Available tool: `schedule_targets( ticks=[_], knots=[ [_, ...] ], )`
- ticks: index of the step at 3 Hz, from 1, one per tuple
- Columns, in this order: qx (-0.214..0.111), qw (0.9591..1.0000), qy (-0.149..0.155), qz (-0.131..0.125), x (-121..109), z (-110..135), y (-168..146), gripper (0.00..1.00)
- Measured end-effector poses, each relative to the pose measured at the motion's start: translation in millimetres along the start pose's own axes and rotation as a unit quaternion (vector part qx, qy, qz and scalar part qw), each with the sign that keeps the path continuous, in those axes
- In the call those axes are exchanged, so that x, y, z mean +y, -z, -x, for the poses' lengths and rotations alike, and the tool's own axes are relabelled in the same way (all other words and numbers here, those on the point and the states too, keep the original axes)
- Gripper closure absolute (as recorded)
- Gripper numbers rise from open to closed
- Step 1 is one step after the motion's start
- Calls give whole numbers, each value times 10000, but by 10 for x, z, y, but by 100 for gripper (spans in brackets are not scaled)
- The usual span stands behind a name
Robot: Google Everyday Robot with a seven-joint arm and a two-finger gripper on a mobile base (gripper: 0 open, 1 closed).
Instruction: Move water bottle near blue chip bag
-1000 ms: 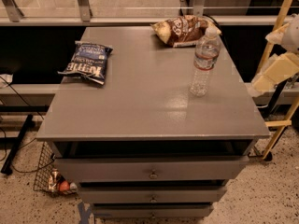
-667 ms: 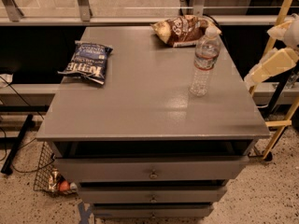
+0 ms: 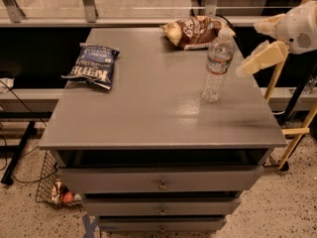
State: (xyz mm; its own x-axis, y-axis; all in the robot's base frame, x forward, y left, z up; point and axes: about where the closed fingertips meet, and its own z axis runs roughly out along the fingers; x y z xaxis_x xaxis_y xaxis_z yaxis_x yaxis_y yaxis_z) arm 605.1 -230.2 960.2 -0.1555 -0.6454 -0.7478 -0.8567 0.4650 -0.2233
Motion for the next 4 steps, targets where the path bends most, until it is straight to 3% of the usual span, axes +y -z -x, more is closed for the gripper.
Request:
schedule_targets(
  ticks=[1,2,4],
  knots=[
    [-194,9989,162,407,65,181,-193,0],
    [-181,9970,276,695,143,297,-331,0],
    [141,9940,312,1038,293,416,-529,41]
  ],
)
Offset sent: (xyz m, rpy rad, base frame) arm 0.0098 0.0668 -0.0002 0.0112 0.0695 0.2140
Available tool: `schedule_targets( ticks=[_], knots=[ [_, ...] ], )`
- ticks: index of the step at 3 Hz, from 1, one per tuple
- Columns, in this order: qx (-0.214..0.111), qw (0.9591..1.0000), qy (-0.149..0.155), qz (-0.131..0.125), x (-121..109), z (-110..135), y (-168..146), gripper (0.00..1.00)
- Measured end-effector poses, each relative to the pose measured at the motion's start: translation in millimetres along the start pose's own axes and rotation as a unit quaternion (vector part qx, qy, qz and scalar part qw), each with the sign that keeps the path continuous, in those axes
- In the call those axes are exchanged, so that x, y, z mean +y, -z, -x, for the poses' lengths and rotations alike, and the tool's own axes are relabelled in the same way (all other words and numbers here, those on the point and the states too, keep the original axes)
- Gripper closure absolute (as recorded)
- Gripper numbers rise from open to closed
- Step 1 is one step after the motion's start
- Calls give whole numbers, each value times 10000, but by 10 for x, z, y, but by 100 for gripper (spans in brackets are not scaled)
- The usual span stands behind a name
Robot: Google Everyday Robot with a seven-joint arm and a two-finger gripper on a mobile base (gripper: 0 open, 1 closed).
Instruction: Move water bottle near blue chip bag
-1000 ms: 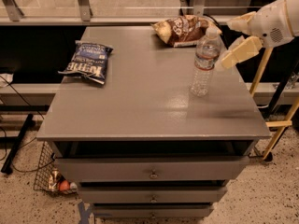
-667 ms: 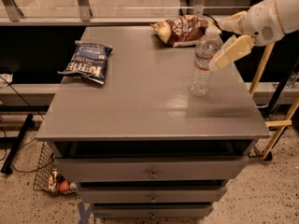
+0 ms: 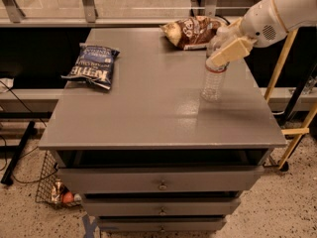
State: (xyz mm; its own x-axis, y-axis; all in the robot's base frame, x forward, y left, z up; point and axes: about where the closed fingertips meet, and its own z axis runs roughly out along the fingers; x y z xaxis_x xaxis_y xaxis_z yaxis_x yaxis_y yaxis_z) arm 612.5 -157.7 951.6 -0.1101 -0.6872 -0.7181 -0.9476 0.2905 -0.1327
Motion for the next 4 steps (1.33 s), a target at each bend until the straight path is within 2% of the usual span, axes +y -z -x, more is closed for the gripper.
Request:
schedule_targets(
  ticks=[1,2,3,4],
  knots=[
    [22,10000,44,56,26,78,10,65],
    [30,9998,180,-115,4,202,189,87],
    [4,9998,186,-100,-2,219,152,100],
    [-40,9998,186,-79,-8,236,104,100]
  ],
)
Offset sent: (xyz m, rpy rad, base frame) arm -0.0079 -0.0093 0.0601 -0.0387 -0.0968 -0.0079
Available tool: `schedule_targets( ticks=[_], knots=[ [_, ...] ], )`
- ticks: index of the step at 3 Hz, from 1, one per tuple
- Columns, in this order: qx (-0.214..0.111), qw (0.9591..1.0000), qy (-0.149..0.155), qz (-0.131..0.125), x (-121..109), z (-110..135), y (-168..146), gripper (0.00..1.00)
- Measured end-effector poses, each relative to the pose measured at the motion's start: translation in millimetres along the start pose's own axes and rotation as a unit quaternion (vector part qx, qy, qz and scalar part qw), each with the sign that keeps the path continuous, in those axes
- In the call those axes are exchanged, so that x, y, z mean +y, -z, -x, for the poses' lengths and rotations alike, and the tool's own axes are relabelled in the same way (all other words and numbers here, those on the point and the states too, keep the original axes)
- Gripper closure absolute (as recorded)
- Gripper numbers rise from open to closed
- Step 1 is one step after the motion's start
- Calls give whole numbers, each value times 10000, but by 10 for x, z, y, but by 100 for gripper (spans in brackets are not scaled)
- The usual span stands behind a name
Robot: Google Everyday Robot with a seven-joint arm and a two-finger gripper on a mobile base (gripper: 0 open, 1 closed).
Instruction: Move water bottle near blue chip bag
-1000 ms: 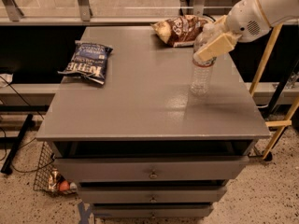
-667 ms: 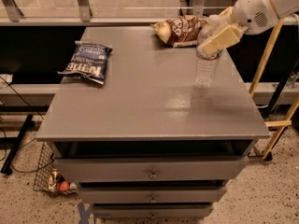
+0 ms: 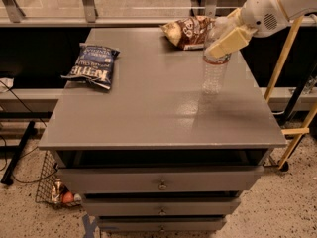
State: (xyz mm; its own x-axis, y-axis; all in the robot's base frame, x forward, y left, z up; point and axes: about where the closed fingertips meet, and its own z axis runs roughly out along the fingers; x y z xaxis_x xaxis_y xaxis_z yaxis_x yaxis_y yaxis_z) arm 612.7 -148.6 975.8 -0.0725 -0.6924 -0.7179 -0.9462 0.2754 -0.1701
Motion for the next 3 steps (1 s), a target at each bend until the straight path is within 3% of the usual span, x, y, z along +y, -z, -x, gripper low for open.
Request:
schedule_targets(
  ticks=[1,2,3],
  knots=[
    [-123,9985,505,175,-59,432,-231,100],
    [-204,9939,1026,343,-111,1023,-568,100],
    [-244,9922,1136,448,-190,1462,-1088,100]
  ],
)
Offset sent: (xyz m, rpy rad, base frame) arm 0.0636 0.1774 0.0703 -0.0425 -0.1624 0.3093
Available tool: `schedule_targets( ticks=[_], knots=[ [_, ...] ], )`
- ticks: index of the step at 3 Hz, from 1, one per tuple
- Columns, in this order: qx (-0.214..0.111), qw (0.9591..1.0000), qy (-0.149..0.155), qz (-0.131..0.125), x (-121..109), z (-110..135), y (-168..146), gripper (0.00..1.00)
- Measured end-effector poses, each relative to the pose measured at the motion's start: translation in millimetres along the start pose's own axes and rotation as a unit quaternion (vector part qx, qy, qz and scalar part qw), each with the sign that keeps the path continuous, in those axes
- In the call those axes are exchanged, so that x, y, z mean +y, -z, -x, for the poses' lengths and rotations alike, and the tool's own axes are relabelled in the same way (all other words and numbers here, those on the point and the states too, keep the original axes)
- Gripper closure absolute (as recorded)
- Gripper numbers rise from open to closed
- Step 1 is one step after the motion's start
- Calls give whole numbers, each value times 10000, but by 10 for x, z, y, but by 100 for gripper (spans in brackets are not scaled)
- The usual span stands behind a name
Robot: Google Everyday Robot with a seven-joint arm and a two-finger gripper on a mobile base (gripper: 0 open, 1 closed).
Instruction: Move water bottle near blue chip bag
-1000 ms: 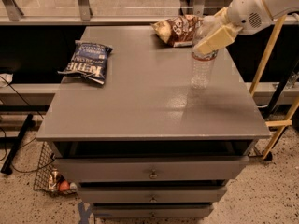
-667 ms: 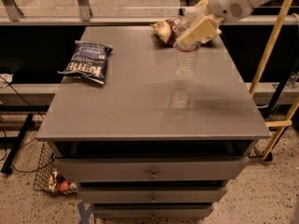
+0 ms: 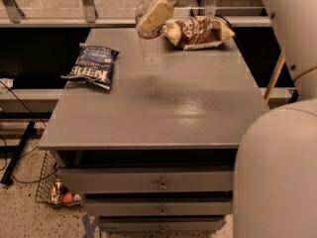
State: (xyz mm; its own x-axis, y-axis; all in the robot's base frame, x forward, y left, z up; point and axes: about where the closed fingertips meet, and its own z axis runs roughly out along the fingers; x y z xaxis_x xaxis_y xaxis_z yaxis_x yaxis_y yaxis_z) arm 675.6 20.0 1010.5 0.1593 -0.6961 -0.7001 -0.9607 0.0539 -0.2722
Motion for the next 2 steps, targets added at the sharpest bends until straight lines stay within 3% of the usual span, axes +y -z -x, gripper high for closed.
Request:
schedule_targets(
  ticks=[2],
  knots=[
    [79,9994,-222,235,-85,65,-632,100]
  ],
)
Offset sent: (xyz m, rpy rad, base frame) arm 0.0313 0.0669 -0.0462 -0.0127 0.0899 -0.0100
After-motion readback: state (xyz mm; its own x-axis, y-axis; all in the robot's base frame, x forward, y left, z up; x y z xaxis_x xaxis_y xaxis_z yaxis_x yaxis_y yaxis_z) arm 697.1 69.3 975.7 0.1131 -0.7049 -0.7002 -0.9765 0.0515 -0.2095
